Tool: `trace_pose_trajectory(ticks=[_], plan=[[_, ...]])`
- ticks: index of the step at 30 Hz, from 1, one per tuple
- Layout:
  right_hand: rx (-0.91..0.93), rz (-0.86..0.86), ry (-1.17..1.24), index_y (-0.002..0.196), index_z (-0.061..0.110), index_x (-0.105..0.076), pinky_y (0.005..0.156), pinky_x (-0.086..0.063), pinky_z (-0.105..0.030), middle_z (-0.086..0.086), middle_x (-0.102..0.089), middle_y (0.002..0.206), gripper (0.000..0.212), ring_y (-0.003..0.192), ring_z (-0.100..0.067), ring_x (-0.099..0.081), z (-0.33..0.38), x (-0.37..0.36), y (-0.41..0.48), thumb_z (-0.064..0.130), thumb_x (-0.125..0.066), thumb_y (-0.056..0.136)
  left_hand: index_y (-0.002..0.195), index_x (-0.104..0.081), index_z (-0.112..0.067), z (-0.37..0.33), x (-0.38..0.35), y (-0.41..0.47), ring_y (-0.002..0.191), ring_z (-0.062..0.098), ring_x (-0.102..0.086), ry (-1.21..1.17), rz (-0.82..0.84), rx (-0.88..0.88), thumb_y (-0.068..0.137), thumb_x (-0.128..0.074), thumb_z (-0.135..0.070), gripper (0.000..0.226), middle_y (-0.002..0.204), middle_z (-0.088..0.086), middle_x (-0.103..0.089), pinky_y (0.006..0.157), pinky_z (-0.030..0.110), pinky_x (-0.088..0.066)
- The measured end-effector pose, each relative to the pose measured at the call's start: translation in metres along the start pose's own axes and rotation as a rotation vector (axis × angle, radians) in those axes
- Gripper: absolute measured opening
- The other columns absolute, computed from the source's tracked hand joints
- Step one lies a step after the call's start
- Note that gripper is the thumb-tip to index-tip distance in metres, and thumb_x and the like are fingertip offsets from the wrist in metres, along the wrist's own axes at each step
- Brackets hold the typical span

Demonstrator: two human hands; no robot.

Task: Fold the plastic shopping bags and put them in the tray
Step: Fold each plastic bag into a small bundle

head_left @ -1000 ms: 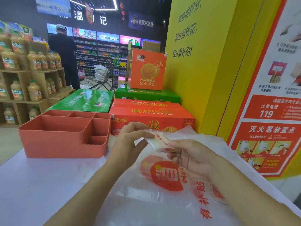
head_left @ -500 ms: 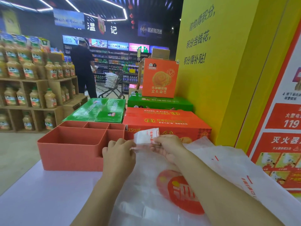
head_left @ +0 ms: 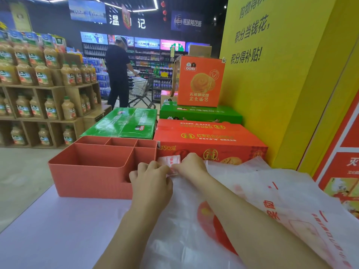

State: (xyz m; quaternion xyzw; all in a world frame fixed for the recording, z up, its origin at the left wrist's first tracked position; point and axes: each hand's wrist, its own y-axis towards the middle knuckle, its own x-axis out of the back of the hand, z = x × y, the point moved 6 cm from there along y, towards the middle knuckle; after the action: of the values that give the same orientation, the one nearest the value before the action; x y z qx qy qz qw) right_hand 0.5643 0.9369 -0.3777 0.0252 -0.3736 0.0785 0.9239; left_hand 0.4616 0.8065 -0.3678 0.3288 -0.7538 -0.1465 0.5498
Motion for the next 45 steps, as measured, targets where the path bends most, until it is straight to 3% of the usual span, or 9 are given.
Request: trace_pose_trajectory(ticks=[5,9,13,16,19,23,32,38,45], plan=[[0.083,-0.045,-0.111,0.065,0.021,-0.044,0.045,-0.025,-0.028,0.006,-0.043,0.057,0.041,0.049,-0.016,-0.041,0.001,0.012,-0.007,0.046,-0.073,0.08,0.103,-0.075,-0.034,-0.001,0.001,0.0,0.099,0.029,-0.049,0.02,0.016,-0.002,0.087,-0.063,-0.022,0.024,0.1,-0.007,-0.065,0.077,0.037,-0.023],[0.174,-0.083,-0.106,0.051,0.02,-0.037,0.05,-0.023,-0.03,0.006,-0.026,0.043,0.049,0.043,-0.019,-0.027,0.001,0.038,-0.022,0.036,-0.066,0.088,0.1,-0.076,-0.035,-0.005,0.001,-0.001,0.096,0.028,-0.049,0.031,0.02,-0.042,0.084,-0.066,-0.021,0.024,0.097,-0.008,-0.066,0.076,0.037,-0.023],[0.208,-0.051,-0.266,0.085,0.006,-0.069,0.063,-0.053,-0.041,-0.016,-0.065,0.076,0.025,0.068,-0.032,-0.061,-0.009,0.06,-0.054,0.029,-0.06,0.088,0.094,-0.077,-0.035,-0.017,-0.002,-0.005,0.093,0.029,-0.053,0.018,0.042,-0.148,0.077,-0.076,-0.021,0.022,0.09,-0.01,-0.069,0.075,0.037,-0.022],[0.245,-0.019,-0.401,0.102,0.012,-0.072,0.081,-0.058,-0.045,-0.01,-0.073,0.104,0.027,0.095,-0.029,-0.067,-0.028,0.076,-0.088,0.033,-0.059,0.091,0.113,-0.071,-0.039,-0.036,-0.004,-0.013,0.115,0.025,-0.049,0.025,0.185,-0.226,0.093,-0.062,-0.038,0.022,0.116,-0.013,-0.067,0.084,0.038,-0.025],[0.278,-0.014,-0.572,0.117,0.022,-0.067,0.092,-0.048,-0.039,-0.002,-0.063,0.116,0.031,0.113,-0.026,-0.055,-0.052,0.089,-0.124,0.041,-0.054,0.096,0.126,-0.063,-0.041,-0.052,-0.015,-0.025,0.131,0.017,-0.04,0.02,0.432,-0.308,0.098,-0.048,-0.053,0.034,0.134,-0.018,-0.057,0.097,0.038,-0.026],[0.255,-0.035,-0.732,0.128,0.026,-0.059,0.1,-0.039,-0.042,-0.002,-0.054,0.127,0.043,0.122,-0.029,-0.045,-0.08,0.104,-0.167,0.053,-0.043,0.099,0.12,-0.065,-0.036,-0.063,-0.025,-0.042,0.122,0.02,-0.045,0.073,0.623,-0.337,0.095,-0.041,-0.052,0.038,0.133,-0.016,-0.058,0.1,0.043,-0.033],[0.17,0.126,-0.649,0.16,0.027,-0.023,0.125,-0.005,-0.052,0.003,-0.01,0.17,0.077,0.156,-0.027,-0.004,-0.136,0.1,-0.195,0.072,-0.02,0.098,0.114,-0.065,-0.033,-0.071,-0.022,-0.049,0.116,0.024,-0.054,0.174,0.492,-0.42,0.1,-0.043,-0.042,0.028,0.127,-0.009,-0.06,0.096,0.042,-0.044],[0.219,0.087,-0.632,0.159,0.031,-0.023,0.125,-0.004,-0.052,0.003,-0.008,0.17,0.077,0.156,-0.027,-0.003,-0.14,0.099,-0.189,0.076,-0.016,0.097,0.121,-0.065,-0.04,-0.12,0.025,-0.109,0.116,0.001,-0.052,-0.345,0.72,-0.659,0.089,-0.045,-0.064,0.045,0.122,-0.02,-0.06,0.101,0.026,-0.042],[0.398,-0.181,-0.372,0.119,0.025,-0.066,0.105,-0.039,-0.038,0.007,-0.059,0.126,0.035,0.118,-0.017,-0.048,-0.131,0.123,-0.197,0.049,-0.047,0.101,0.143,-0.046,-0.042,-0.104,0.019,-0.136,0.14,-0.001,-0.029,-0.193,0.809,-0.642,0.084,-0.052,-0.074,0.068,0.152,-0.027,-0.034,0.119,0.031,-0.025]])
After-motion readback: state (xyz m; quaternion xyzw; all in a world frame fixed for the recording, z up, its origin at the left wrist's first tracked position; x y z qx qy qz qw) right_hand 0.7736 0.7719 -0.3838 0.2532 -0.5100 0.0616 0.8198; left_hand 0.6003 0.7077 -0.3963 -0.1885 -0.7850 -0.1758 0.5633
